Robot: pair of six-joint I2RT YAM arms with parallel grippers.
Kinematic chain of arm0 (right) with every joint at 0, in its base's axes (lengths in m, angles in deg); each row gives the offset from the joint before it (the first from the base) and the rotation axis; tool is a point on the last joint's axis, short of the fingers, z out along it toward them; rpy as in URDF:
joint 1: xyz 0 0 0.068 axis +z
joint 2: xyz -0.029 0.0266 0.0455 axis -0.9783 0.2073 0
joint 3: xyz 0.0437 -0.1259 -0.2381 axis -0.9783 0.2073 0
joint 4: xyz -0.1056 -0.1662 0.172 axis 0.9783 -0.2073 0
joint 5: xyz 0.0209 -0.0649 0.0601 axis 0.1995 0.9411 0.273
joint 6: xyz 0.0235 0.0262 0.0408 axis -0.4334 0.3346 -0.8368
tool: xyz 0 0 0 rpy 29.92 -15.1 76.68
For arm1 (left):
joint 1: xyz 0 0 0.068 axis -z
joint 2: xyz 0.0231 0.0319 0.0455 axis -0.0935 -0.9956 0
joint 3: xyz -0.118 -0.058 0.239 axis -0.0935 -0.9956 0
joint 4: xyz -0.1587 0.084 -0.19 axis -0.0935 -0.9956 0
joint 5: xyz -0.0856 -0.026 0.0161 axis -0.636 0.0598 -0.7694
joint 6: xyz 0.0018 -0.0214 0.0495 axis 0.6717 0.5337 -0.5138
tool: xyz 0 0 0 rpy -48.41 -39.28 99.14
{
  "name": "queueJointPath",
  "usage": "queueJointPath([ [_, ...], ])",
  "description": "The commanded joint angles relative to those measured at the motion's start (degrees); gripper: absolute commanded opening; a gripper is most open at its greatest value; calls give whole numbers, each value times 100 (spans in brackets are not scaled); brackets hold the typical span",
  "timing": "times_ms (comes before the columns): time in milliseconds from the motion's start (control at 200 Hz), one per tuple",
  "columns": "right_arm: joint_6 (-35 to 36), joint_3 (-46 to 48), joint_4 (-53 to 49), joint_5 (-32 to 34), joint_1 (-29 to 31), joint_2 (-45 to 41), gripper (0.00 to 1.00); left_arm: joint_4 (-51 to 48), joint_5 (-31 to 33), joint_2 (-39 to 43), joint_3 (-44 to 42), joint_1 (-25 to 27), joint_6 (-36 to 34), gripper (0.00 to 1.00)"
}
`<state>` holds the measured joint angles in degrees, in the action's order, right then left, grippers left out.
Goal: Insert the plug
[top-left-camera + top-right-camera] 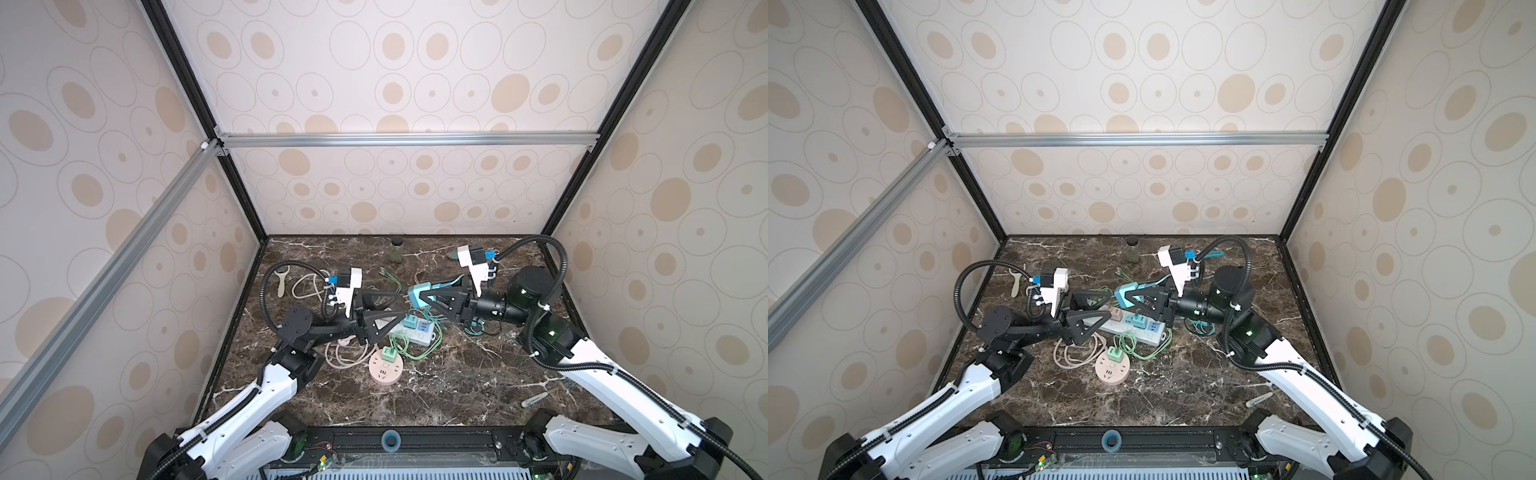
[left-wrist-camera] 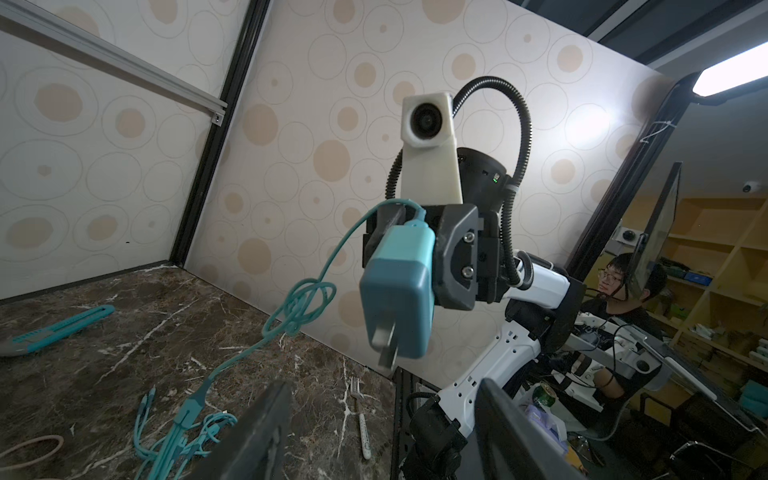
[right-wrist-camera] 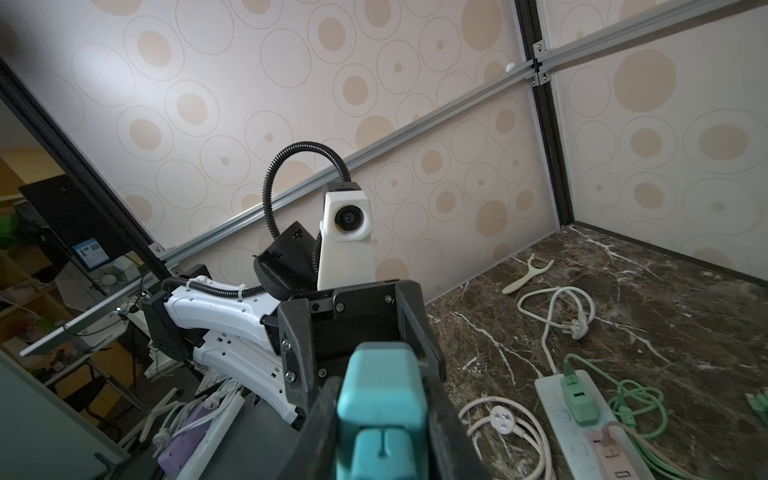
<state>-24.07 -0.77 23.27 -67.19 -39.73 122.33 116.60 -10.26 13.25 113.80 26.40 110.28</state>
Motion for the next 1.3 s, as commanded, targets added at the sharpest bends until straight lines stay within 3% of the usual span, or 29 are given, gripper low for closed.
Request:
queueJointPath([
  [0,1067,-500,-1746,550,31,-228,6,-1231,488,461,34,-31,-794,72],
  [250,2155,-1623,-4207,1455,36,95,5,-3460,1925,1028,-102,-56,-1004,72],
  [445,2265,-1459,-4937,1398,197,465,2,-5310,3326,1129,-182,-66,-716,68],
  [685,2254,-156,-3590,1515,1092,452,4,-5785,3743,1617,-757,-77,-15,65],
  [885,2606,135,-3146,1958,1703,995,2,-6033,3881,1547,-1235,-66,403,59],
  [1295,2540,502,-1739,1951,2206,2081,0,-4842,3214,1110,-2057,-67,535,59],
])
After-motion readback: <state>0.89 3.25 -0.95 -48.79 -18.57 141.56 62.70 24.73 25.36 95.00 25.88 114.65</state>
